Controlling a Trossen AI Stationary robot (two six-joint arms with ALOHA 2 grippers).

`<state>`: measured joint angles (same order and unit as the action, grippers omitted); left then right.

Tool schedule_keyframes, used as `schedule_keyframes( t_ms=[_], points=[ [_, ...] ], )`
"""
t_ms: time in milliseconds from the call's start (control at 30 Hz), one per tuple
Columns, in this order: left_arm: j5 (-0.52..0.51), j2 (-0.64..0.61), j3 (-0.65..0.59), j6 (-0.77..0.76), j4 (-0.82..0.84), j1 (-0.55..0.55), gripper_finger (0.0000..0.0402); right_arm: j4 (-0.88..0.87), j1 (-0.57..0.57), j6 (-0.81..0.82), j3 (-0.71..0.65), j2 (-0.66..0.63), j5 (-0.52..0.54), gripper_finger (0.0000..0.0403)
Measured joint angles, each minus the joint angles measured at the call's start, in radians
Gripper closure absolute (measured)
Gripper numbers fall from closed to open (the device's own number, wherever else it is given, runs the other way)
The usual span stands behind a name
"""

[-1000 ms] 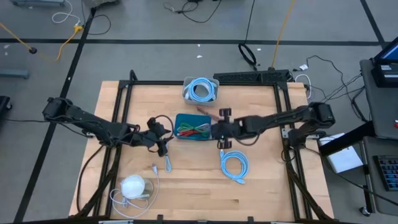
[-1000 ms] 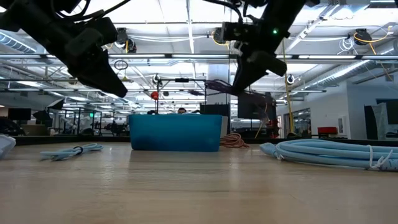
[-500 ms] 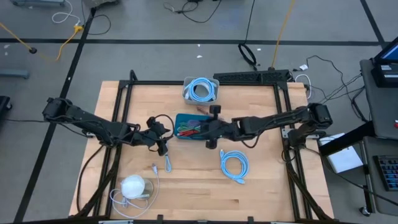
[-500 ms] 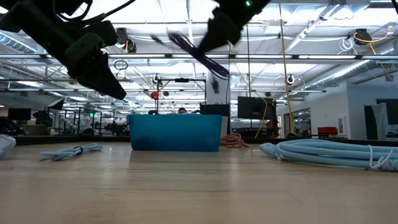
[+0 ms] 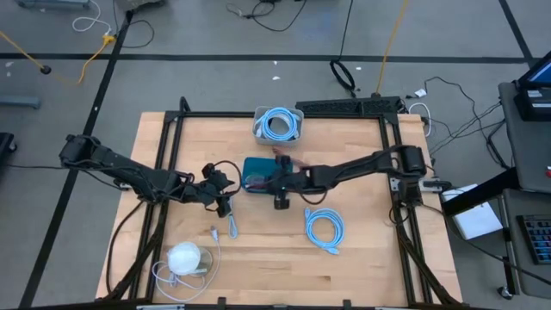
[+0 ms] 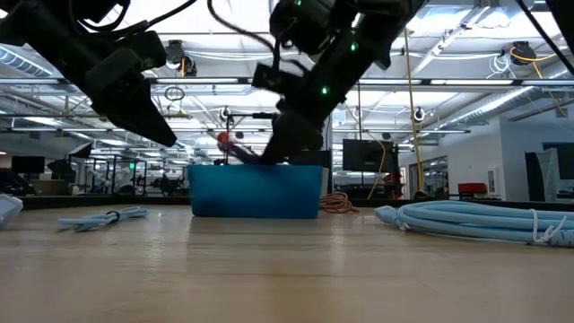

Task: Pick & Place USB Port
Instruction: Put the purple charger cable into the blue bin

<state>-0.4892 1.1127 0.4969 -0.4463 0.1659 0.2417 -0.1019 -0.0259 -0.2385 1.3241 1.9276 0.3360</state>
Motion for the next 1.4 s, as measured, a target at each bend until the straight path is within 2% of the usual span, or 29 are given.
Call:
schedule_keyframes(
  t_ms=[367,600,700,900,1100,1233,1400],
  points=[
    [-0.005,0.000,0.000,-0.009,0.016,0.001,0.0243,-0.037,0.027,0.020,0.001,0.014,0.025,0.0390],
    [-0.007,0.000,0.000,-0.016,0.018,0.001,0.0243,-0.092,0.045,0.049,0.001,0.014,-0.052,0.0369],
    [-0.008,0.000,0.000,-0.016,0.017,0.001,0.0243,-0.086,0.040,0.024,0.001,0.009,-0.016,0.0361],
    [-0.008,0.000,0.000,-0.017,0.018,0.001,0.0243,-0.046,0.004,-0.037,0.001,-0.006,0.130,0.0331],
    [-0.008,0.000,0.000,-0.020,0.024,0.001,0.0243,-0.115,0.008,0.003,0.001,-0.012,0.103,0.0301],
    [-0.008,0.000,0.000,-0.020,0.024,0.001,0.0243,-0.158,0.015,0.017,0.001,-0.010,0.101,0.0299],
    [-0.009,0.000,0.000,-0.022,0.024,0.001,0.0243,-0.131,0.013,0.009,0.001,-0.012,0.112,0.0302]
  ],
)
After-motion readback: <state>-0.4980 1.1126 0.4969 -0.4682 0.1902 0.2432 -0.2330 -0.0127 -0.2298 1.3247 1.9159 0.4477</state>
